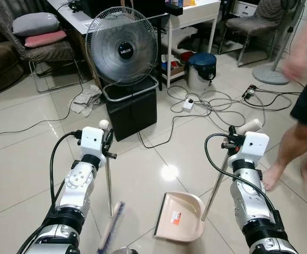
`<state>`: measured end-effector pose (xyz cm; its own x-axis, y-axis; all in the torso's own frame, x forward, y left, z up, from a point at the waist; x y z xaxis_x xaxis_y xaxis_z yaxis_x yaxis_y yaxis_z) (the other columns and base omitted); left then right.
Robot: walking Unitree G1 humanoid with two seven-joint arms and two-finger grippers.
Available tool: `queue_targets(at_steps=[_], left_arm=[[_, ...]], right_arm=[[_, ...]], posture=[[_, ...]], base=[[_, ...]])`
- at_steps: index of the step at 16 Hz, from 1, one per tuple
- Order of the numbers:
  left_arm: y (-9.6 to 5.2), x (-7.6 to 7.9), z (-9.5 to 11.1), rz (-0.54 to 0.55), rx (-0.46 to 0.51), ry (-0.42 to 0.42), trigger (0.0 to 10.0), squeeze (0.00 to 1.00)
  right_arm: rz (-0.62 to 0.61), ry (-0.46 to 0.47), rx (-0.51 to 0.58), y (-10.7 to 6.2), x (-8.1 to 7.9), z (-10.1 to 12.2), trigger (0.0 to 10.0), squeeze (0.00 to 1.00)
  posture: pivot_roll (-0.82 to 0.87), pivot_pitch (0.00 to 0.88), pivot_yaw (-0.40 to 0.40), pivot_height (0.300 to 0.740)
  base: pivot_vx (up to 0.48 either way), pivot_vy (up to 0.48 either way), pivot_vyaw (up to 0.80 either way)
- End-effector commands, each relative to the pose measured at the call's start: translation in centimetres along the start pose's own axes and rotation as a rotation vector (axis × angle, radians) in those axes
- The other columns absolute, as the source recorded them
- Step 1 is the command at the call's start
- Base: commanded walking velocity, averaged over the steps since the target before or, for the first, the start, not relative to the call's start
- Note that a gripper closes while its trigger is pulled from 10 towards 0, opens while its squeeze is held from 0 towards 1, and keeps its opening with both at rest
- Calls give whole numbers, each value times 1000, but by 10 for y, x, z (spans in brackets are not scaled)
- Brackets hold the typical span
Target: Sweep floor
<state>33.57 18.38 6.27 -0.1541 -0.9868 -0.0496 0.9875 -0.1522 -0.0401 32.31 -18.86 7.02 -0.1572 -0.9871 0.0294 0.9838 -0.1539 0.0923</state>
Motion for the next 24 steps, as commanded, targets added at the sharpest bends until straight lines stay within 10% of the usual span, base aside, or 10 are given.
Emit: queue_targets(at_steps=[1,11,24], left_arm=[[4,-4,9,8,34,21,10000,0],[6,1,11,9,42,48,10000,0],[7,2,10,3,30,13,10000,0]], right_arm=[[9,-5,33,4,-3,8,10000,0],[11,-7,35,4,-3,8,10000,0],[-8,1,25,4,0,6,10000,0]], posture=[[-93,0,71,740],[-95,0,72,740],[-98,0,73,740]], base=[[0,0,0],[0,-355,0],[0,218,0]])
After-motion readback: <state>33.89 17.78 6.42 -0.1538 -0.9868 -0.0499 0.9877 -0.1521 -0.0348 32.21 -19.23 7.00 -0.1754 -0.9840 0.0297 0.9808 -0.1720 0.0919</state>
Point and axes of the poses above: a point about 5 cm out from each wrist's last joint towards the gripper, its own y axis pointing out of the wrist towards the gripper, its own z axis along the axis of the wrist's last joint, x = y × z, the point moved 2 cm from there along y, pointing out of the wrist towards the gripper, and after that the axes turned 4 degrees about -y, right-handed, at the moved point
